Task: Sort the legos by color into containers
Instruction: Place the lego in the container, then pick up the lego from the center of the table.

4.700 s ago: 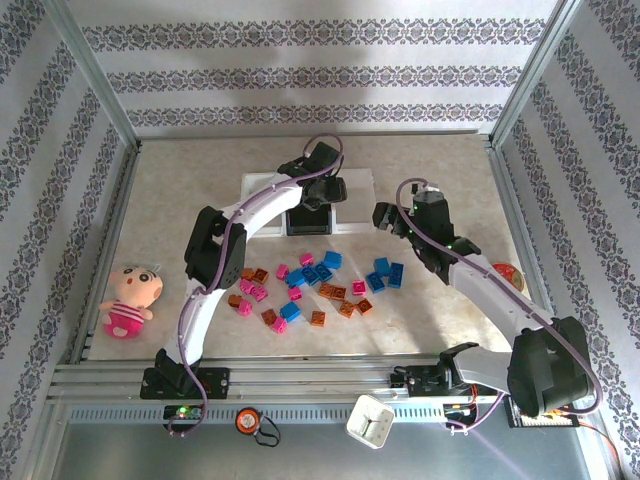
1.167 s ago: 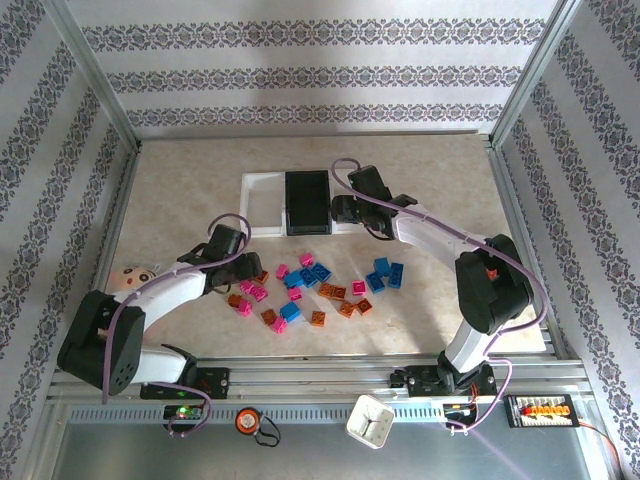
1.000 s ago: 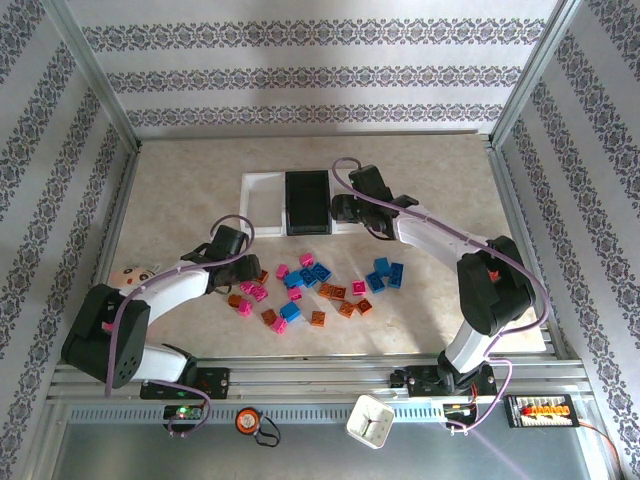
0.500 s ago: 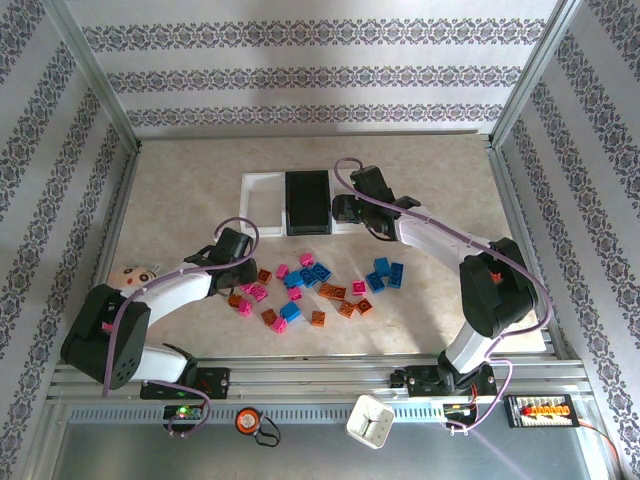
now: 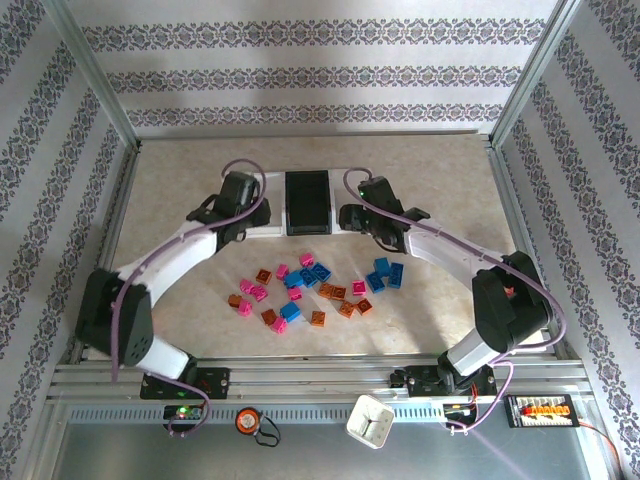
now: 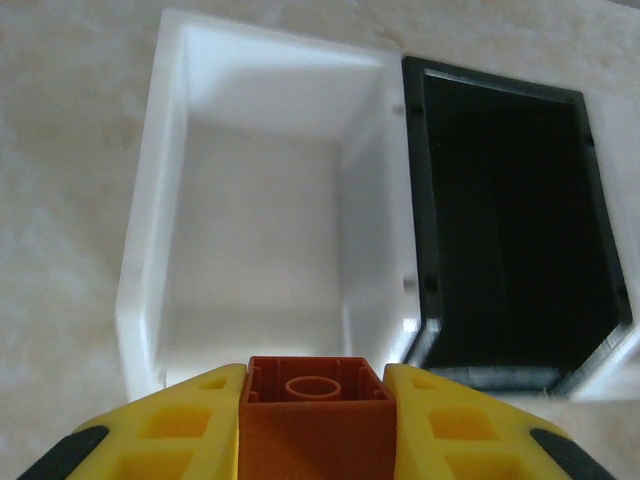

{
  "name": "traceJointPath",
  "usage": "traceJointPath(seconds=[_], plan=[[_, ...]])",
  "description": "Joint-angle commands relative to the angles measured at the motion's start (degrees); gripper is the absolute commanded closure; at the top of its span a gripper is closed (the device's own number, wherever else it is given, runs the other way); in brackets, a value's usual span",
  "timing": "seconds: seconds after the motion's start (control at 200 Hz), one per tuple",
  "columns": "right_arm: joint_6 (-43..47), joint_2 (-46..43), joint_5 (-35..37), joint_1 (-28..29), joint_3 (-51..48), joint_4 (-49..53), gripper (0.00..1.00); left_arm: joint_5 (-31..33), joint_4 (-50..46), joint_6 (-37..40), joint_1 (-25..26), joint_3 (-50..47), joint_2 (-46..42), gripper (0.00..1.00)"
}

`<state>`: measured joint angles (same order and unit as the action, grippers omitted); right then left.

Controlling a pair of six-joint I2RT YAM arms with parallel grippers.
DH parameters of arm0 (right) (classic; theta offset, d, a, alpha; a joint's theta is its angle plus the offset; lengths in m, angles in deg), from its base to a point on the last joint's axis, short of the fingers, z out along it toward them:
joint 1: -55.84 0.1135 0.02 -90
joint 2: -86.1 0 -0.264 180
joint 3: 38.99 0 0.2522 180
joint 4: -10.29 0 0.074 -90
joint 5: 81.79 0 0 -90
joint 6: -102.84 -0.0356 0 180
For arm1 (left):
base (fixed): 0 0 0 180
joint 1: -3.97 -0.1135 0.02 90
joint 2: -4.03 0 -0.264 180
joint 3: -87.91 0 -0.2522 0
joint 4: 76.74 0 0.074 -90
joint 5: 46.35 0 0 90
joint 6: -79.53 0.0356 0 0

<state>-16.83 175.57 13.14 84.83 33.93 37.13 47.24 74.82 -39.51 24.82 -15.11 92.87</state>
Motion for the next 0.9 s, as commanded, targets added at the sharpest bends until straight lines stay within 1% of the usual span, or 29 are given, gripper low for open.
traceJointPath(seconds=[0.0, 0.08, 0.155, 0.255, 0.31, 0.36, 0.48, 0.58, 0.74, 0.894], plan=[[-1.2, -4.0, 0.8, -0.2, -2.9, 0.6, 0.29, 1.9, -1.4, 3.3, -2.1, 5.4, 7.4, 0.73], [-1.2, -6.8, 0.8, 0.0, -4.8, 1.3, 0.29, 1.9, -2.4, 3.6, -3.0, 9.8, 12.4, 0.73], [-1.3, -9.1, 0.6, 0.3, -6.7, 1.8, 0.29, 1.6, -3.5, 3.6, -3.8, 13.4, 16.1, 0.71], [-1.4, -11.2, -0.2, 0.5, -8.9, 2.8, 0.27, 0.6, -5.3, 4.0, -4.4, 17.6, 18.8, 0.57], [-1.4, -11.8, -0.7, 0.5, -9.9, 3.2, 0.27, -0.3, -5.5, 4.2, -4.4, 18.7, 18.6, 0.46], [-1.4, -12.2, -1.0, 0.5, -10.6, 3.7, 0.26, -0.9, -5.5, 4.0, -4.3, 18.9, 17.6, 0.39], [-0.2, -11.5, -2.3, 0.5, -10.9, 5.5, 0.25, -3.1, -4.3, 3.4, -4.3, 16.8, 12.3, 0.3], [1.5, -8.8, -2.8, 0.4, -9.9, 7.6, 0.25, -6.4, -1.6, 2.1, -4.1, 11.2, 5.3, 0.21], [4.8, -2.4, -0.7, 0.3, -6.1, 13.0, 0.27, -10.2, 2.3, -1.4, -2.8, -1.4, -7.3, 0.0], [6.3, 1.3, 3.7, 0.4, -4.8, 15.7, 0.29, -12.9, 7.7, -6.9, -2.4, -16.0, -19.4, 0.0]])
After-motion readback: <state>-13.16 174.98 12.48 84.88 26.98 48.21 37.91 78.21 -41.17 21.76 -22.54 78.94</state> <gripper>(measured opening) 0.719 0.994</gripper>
